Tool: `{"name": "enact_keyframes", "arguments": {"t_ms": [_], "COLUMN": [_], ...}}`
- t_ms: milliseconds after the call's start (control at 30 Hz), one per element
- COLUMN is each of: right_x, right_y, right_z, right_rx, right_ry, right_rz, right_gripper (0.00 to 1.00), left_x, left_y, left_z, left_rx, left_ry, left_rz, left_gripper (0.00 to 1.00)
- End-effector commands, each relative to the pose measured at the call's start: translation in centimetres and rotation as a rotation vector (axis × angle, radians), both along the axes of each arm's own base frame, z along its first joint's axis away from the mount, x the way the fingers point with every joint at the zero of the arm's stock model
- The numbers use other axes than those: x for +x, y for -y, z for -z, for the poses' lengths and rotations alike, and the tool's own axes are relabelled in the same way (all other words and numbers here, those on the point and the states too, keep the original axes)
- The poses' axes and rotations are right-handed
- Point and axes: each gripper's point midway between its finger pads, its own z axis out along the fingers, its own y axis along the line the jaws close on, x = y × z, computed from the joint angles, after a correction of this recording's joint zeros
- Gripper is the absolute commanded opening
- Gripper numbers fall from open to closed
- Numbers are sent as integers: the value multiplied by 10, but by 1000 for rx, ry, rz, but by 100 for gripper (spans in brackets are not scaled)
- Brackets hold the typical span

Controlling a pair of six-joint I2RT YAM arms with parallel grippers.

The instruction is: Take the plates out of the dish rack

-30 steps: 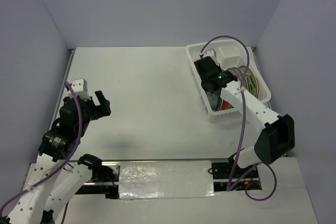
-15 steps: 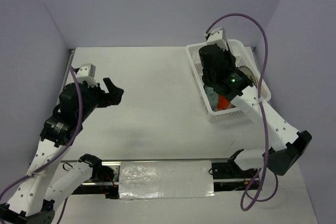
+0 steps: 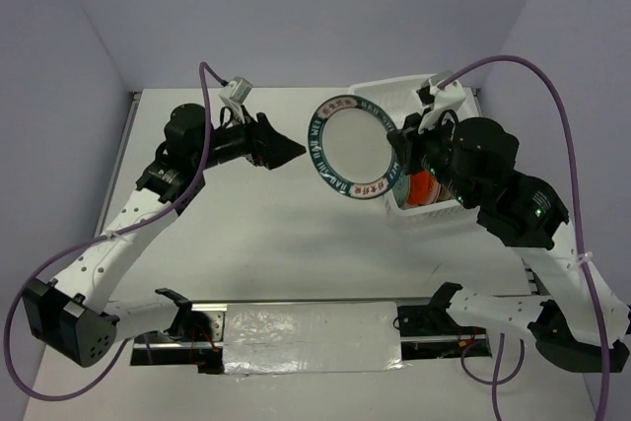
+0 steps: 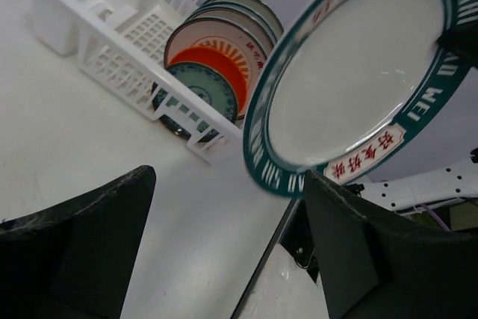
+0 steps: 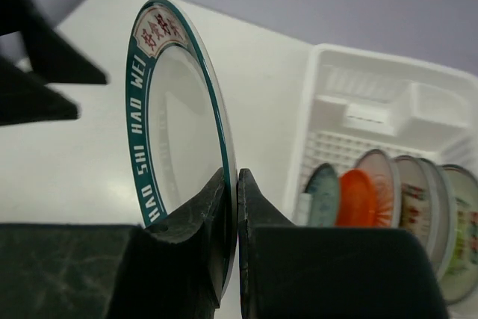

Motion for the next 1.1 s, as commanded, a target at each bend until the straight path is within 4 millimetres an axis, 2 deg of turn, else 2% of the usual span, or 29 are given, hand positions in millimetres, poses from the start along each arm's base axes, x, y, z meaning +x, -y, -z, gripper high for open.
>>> {"name": "enact_keyframes", "arguments": {"t_ms": [0, 33, 167, 200, 267, 300, 333, 367, 400, 433, 467, 500, 533, 567, 600, 633, 667, 700, 767, 800, 833, 867, 933, 967, 1000, 1033, 1067], "right_x": [-20, -24, -28, -29, -27, -26, -16, -10, 5, 18, 41, 48, 54, 58, 62, 60, 63, 63, 64, 64, 63, 65, 65, 65, 65, 65, 66], "right_y": [-50, -57, -77, -79, -87, -89, -87, -83, -71, -59, -20, -2, 13, 28, 50, 61, 69, 83, 93, 100, 102, 103, 102, 102, 103, 104, 104], "right_z": [-10, -10, -16, -17, -15, -14, -9, 0, 7, 19, 34, 43, 53, 69, 73, 82, 89, 89, 95, 92, 96, 99, 102, 103, 107, 108, 112], "right_rx": [166, 178, 235, 249, 263, 267, 262, 254, 250, 230, 181, 140, 92, 5, -63, -133, -202, -256, -341, -362, -388, -404, -420, -425, -438, -442, -438], "right_ry": [-24, -32, -26, -31, -42, -51, -62, -80, -88, -104, -110, -118, -126, -149, -136, -157, -166, -157, -171, -169, -185, -199, -214, -218, -225, -227, -232], "right_rz": [-248, -291, -379, -393, -429, -429, -400, -369, -272, -179, 48, 152, 233, 297, 412, 459, 496, 566, 610, 642, 647, 648, 624, 618, 609, 607, 595], "right_gripper": [0, 0, 0, 0, 0, 0, 3, 18, 72, 94, 100, 100, 100, 100, 100, 100, 99, 98, 94, 92, 90, 88, 84, 83, 82, 81, 80], "left_x": [-19, -20, -22, -21, -16, -15, -8, -2, 4, 31, 44, 53, 78, 89, 108, 124, 136, 154, 180, 199, 206, 221, 237, 247, 250, 254, 255], "left_y": [12, 14, 18, 19, 19, 19, 17, 14, 10, -6, -17, -27, -45, -51, -56, -72, -77, -81, -96, -104, -104, -104, -110, -113, -116, -119, -122], "left_z": [-40, -44, -30, -28, -22, -19, -19, -17, -10, -1, 14, 26, 52, 67, 90, 101, 104, 127, 136, 162, 170, 191, 206, 223, 230, 235, 249], "left_rx": [-76, -91, -76, -73, -61, -51, -42, -32, -21, 1, 29, 44, 72, 79, 84, 85, 89, 110, 105, 107, 97, 96, 78, 75, 78, 73, 74], "left_ry": [133, 153, 124, 121, 106, 91, 85, 71, 20, -16, -79, -171, -255, -312, -386, -415, -425, -454, -466, -501, -516, -556, -573, -603, -613, -625, -652], "left_rz": [125, 139, 157, 155, 140, 134, 104, 63, 10, -160, -249, -323, -427, -458, -486, -540, -559, -572, -607, -617, -596, -591, -574, -563, -567, -575, -579], "left_gripper": [91, 90, 64, 43, 28, 7, 0, 0, 0, 0, 0, 0, 0, 0, 0, 0, 0, 0, 0, 0, 0, 0, 0, 0, 2, 5, 13]}}
